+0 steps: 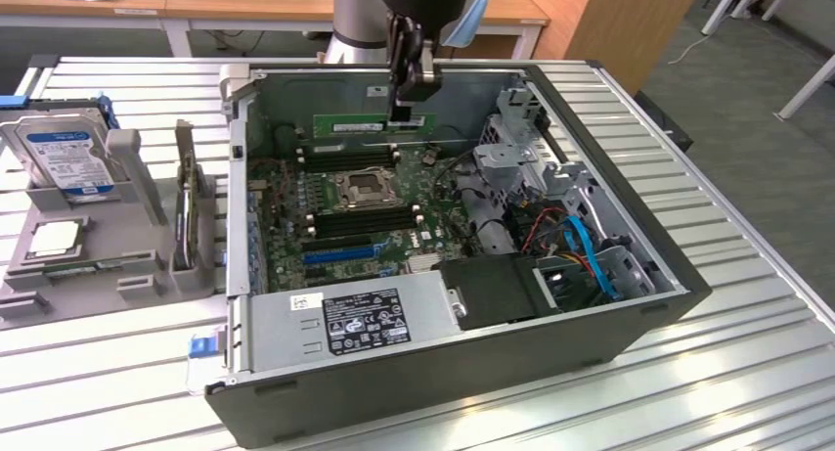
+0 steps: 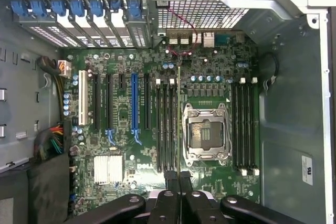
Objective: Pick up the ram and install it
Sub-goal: 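Pick up the ram and move it above insertion slot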
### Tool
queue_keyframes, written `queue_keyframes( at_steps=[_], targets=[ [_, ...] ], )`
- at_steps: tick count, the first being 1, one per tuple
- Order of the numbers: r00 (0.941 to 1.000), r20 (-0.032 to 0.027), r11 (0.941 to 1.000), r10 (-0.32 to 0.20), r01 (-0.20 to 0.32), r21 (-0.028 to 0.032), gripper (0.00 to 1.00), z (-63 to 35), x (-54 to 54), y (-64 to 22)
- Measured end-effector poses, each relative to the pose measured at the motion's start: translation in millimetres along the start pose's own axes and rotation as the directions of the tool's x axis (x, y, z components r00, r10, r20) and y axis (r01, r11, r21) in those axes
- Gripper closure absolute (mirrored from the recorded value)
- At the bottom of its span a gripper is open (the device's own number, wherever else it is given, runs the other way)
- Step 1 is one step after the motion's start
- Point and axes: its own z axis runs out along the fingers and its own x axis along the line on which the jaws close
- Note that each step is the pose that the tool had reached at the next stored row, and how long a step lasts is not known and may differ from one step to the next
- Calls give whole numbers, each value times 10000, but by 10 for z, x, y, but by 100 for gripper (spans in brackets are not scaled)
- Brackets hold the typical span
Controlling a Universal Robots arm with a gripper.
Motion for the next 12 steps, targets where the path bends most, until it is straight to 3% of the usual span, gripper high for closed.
queue_keyframes(
  at_steps=[12],
  targets=[
    [10000, -16, 10000, 1, -1, 1, 89, 162, 5, -7]
  ],
)
